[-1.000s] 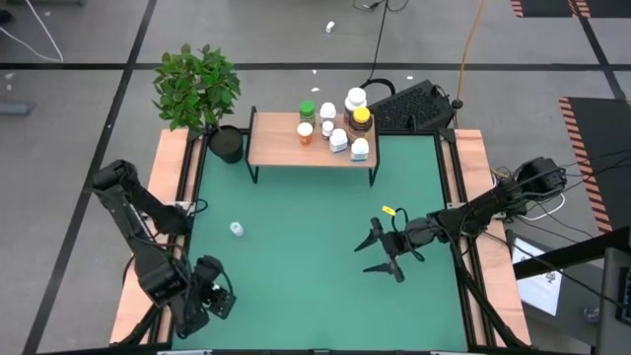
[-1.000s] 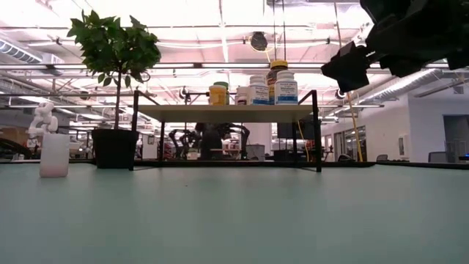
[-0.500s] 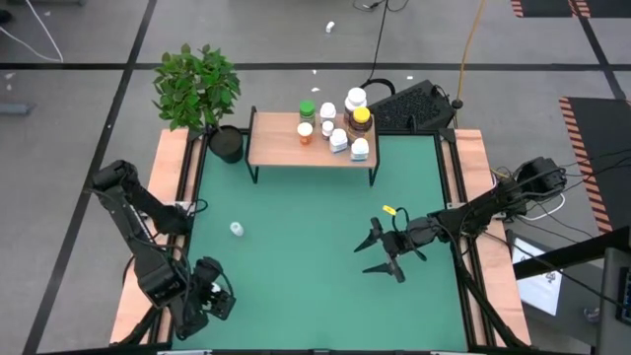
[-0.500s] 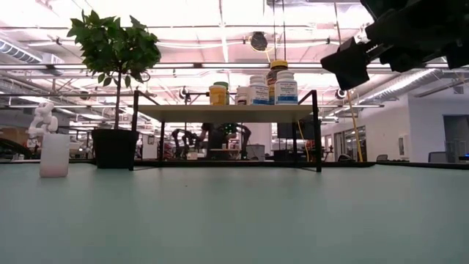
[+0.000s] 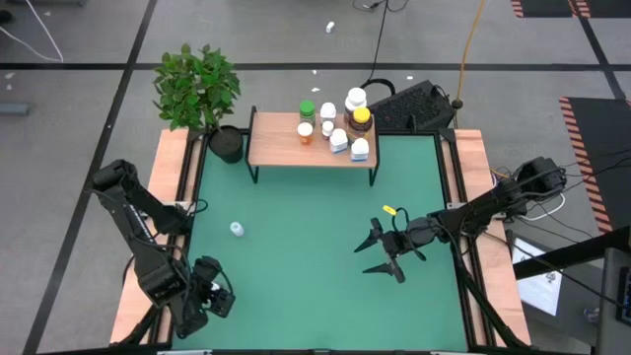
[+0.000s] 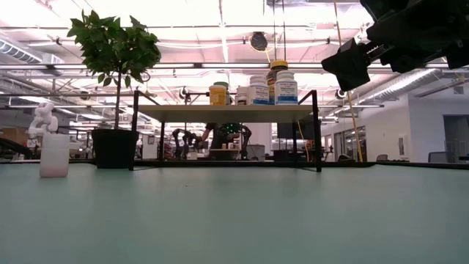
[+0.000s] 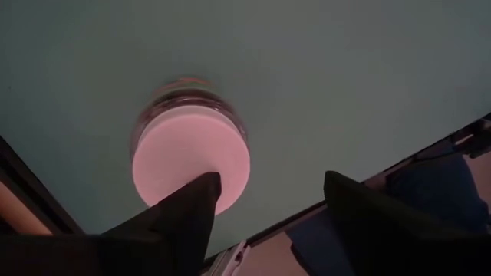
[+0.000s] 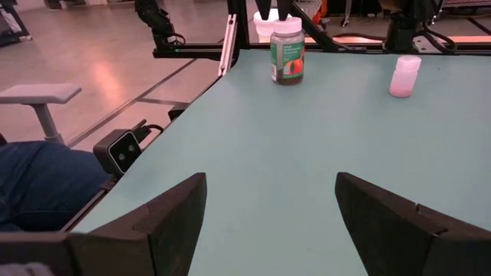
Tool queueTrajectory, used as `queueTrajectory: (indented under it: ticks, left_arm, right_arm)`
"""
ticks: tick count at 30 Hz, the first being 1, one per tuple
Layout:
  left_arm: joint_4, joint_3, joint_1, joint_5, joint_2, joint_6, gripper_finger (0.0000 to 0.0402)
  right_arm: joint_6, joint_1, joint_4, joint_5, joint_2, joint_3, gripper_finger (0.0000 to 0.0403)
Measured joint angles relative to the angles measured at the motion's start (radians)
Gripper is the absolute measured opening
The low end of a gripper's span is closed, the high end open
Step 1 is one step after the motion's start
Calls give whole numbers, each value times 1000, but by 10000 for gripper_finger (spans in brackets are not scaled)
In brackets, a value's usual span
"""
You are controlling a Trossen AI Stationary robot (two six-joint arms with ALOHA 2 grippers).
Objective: Pick and place medicine bottles onto shelf by color
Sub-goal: Put the green pill bottle on the shelf
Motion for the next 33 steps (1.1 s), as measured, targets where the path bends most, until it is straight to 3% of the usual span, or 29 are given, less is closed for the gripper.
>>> queueTrajectory:
  ticks: [7, 18, 27, 33]
  left_arm:
    - [31, -2, 0, 0, 1, 9, 231]
    - [-3, 4, 19, 24, -21, 30, 253]
    - [-1, 88, 46, 24, -30, 118, 228]
    - [-119, 89, 38, 109, -30, 19, 208]
  right_arm:
    - [-1, 0, 0, 0, 0, 0, 281]
    - [1, 0, 0, 0, 0, 0, 281]
    - [1, 0, 8, 1, 0, 0, 281]
    - [1, 0, 8, 1, 0, 0, 281]
